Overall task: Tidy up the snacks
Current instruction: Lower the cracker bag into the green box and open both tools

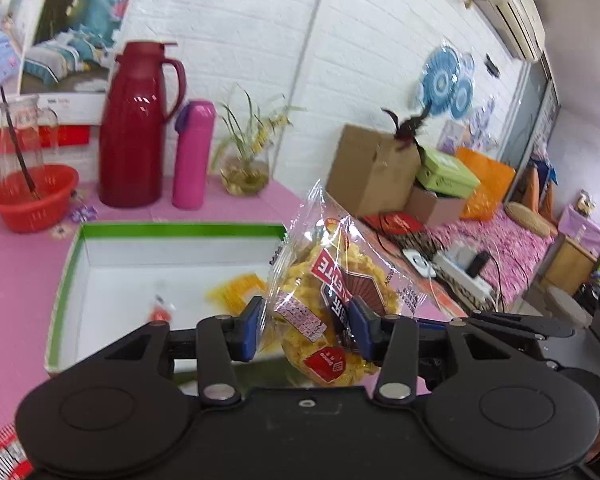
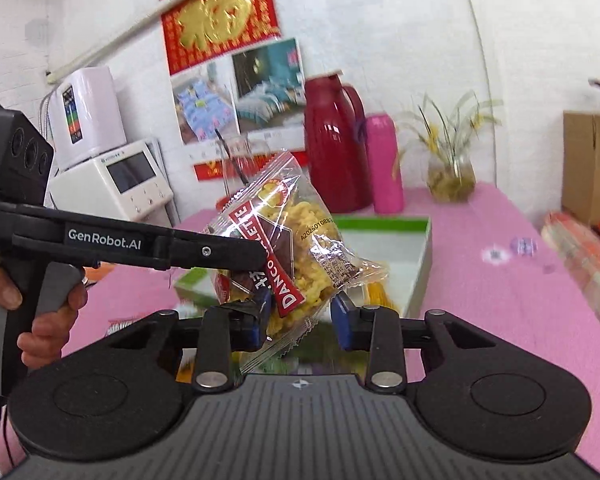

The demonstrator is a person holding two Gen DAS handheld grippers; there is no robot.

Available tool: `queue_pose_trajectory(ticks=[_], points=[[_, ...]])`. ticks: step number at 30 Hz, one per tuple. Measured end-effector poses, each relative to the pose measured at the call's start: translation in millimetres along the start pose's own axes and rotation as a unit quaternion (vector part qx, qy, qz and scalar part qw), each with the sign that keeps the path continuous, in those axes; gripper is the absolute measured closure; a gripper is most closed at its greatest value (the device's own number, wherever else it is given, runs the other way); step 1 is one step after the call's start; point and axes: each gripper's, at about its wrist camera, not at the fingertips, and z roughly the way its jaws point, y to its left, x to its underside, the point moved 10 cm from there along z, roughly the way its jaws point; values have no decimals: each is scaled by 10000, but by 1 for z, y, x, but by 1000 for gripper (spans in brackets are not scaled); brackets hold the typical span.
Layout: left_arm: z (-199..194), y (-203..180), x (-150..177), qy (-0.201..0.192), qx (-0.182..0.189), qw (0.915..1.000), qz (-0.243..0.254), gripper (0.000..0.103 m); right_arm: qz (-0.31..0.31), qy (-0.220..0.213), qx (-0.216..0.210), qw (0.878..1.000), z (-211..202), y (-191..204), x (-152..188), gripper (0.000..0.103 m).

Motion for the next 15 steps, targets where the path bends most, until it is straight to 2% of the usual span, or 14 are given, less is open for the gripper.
queue_pose_trajectory(ticks=[4, 15], points=[[10, 23, -14, -79, -154, 9998, -132, 83, -160, -113, -36, 9998, 26, 2, -18, 45], [63, 86, -3, 279, -273, 9962, -774, 82, -6, 403, -51, 9992, 95, -11, -6, 45]])
